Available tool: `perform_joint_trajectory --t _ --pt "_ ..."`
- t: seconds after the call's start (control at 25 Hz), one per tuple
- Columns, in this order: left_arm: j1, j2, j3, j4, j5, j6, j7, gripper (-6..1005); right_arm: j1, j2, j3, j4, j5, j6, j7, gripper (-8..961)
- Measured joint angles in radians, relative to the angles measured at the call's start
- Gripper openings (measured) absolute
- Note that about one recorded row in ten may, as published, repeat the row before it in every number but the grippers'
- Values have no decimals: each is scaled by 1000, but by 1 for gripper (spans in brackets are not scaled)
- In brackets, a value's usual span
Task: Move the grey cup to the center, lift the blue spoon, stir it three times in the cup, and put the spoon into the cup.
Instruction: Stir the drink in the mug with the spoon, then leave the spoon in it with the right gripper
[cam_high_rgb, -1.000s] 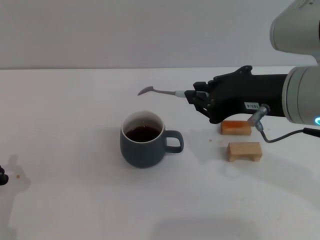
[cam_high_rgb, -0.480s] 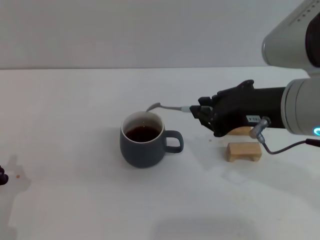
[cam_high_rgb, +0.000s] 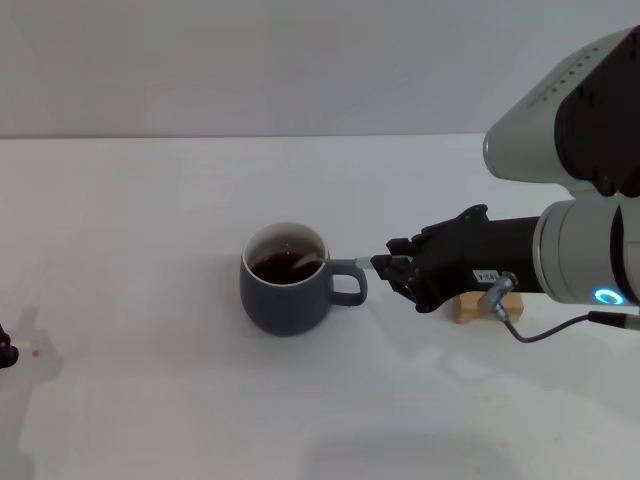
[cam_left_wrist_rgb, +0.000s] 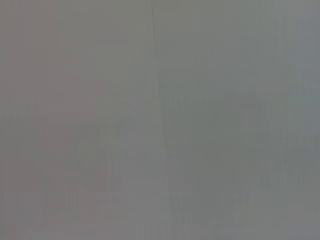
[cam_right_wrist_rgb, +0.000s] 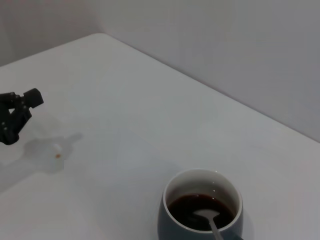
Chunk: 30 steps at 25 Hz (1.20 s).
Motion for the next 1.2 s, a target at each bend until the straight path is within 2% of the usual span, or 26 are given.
perform_joint_trajectory --t 1.2 --pt "9 0 0 -2 1 9 0 -1 126 2 -86 -197 8 -90 6 162"
